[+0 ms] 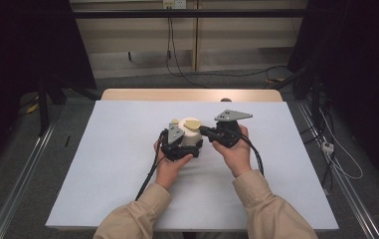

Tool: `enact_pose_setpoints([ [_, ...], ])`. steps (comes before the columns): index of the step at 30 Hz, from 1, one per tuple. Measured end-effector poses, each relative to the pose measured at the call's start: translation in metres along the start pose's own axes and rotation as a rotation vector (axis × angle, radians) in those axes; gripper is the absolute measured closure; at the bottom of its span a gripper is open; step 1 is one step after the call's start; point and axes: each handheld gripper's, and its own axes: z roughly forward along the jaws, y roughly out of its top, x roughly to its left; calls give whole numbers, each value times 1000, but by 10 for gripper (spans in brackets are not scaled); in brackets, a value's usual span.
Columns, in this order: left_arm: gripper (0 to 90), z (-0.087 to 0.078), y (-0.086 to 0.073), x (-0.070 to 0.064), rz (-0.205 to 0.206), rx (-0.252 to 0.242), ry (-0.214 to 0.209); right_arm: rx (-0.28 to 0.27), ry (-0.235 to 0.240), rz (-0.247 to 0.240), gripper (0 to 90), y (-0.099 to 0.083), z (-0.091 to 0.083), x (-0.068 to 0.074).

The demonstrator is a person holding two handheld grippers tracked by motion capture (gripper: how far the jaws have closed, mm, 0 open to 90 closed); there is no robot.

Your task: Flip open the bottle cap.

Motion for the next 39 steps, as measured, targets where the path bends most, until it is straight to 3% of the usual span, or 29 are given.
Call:
enact_pose_setpoints([
  [39, 47, 0, 0, -1, 2, -3, 4, -17, -5, -22, 900, 11, 0, 4],
])
